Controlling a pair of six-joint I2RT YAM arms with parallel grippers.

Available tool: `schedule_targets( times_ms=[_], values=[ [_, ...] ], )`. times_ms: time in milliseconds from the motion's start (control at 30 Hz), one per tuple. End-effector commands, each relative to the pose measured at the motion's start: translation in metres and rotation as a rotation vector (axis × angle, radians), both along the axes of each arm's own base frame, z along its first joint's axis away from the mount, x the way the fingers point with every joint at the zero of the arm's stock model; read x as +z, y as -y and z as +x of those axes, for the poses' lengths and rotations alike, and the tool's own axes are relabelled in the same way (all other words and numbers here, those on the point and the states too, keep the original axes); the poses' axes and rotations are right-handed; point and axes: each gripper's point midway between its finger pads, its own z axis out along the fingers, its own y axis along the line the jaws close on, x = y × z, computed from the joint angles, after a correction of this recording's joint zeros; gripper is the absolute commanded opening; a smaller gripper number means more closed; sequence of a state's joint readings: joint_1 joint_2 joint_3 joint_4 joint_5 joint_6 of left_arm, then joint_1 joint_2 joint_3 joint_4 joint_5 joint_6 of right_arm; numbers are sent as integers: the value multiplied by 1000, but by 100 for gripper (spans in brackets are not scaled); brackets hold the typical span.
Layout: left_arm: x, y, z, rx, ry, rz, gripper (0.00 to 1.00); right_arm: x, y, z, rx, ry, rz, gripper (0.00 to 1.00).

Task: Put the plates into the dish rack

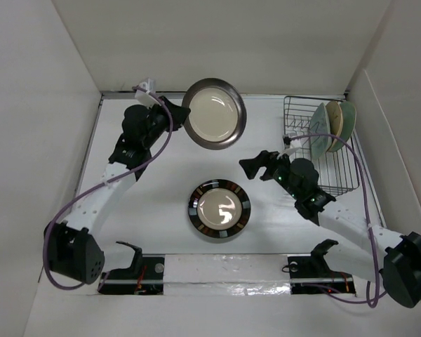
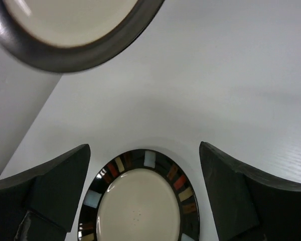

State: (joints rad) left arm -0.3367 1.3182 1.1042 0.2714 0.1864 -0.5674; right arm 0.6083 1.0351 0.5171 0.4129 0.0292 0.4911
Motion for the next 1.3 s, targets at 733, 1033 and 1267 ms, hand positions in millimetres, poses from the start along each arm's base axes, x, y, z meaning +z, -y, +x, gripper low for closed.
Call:
schedule_targets(
  times_ms=[733,1033,1267],
  values=[
    [71,23,-131,-408,262,-134,0,65,-41,5,333,100,286,97],
    [49,26,-131,-425,205,-137,0,82,-58,-19,508,157,372,30],
    [40,-3,-113,-209,171,-43,50,91,-55,-18,484,161,414,0]
  ],
)
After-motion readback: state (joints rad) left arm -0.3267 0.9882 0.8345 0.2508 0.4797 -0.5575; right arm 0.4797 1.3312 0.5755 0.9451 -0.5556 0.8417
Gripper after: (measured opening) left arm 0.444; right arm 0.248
